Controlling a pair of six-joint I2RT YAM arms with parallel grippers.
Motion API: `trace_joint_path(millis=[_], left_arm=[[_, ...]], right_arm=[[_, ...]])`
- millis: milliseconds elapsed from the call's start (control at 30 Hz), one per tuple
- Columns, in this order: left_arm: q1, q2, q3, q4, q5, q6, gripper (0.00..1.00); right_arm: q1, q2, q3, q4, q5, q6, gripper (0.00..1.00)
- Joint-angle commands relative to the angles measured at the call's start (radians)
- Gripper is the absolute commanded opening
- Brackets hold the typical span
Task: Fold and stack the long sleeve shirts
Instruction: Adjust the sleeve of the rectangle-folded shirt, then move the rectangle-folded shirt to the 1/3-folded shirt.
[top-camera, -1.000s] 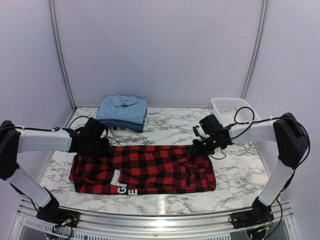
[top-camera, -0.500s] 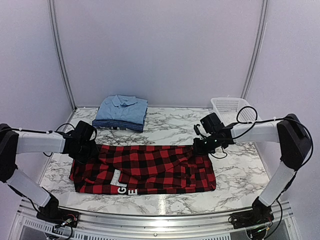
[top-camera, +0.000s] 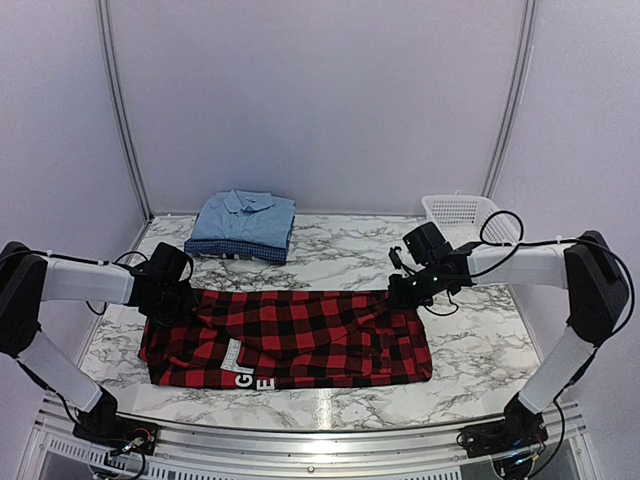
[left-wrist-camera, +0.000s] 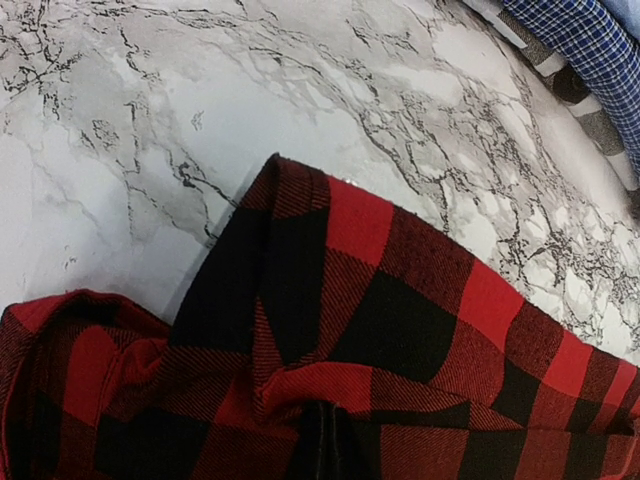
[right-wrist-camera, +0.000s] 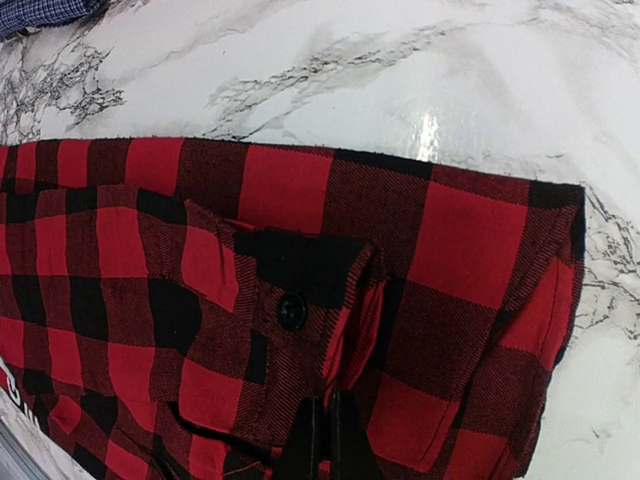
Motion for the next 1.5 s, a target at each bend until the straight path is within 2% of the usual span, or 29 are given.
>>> trace_joint_path(millis=[0,367,700,800,833,933,1000,1067,1267,1467], left_arm=[[0.010,-0.003,-0.018,0.014,-0.021,0.007,0.00],[0.072,-0.064,-0.049,0.011,-0.019,0.037,0.00],[0.094,-0.054,-0.067,0.032,0.031,0.065,0.00],[0.094,-0.062,-0.069,0.032,0.034,0.087,0.00],[0.094,-0.068,-0.067,0.030,0.037,0.097,0.04],[0.094,-0.098,-0.055,0.006,0.036,0.122,0.27],[0.094,-0.133,-0.051,-0.017,0.033,0.137,0.39],[0.088,-0.180,-0.050,-0.047,0.035,0.143,0.44],[-0.023,-0.282,0.001,-0.135,0.007,0.115,0.41],[-0.186,-0.181,0.061,-0.067,0.061,0.035,0.23]], right_arm=[[0.011,-0.048,0.067,-0.062,-0.011,-0.004,0.00],[0.010,-0.094,0.086,-0.175,-0.001,-0.023,0.00],[0.010,0.002,-0.006,-0.076,0.014,-0.021,0.00],[0.010,0.009,-0.041,-0.039,0.040,-0.018,0.14],[0.010,0.010,-0.042,-0.038,0.043,-0.021,0.19],[0.011,-0.024,-0.035,-0.045,0.082,-0.023,0.35],[0.011,-0.052,-0.011,-0.071,0.126,-0.030,0.40],[0.017,-0.075,0.017,-0.094,0.169,-0.038,0.41],[0.108,-0.055,0.102,-0.086,0.179,-0.023,0.41],[0.194,0.069,0.194,-0.021,0.148,-0.013,0.41]])
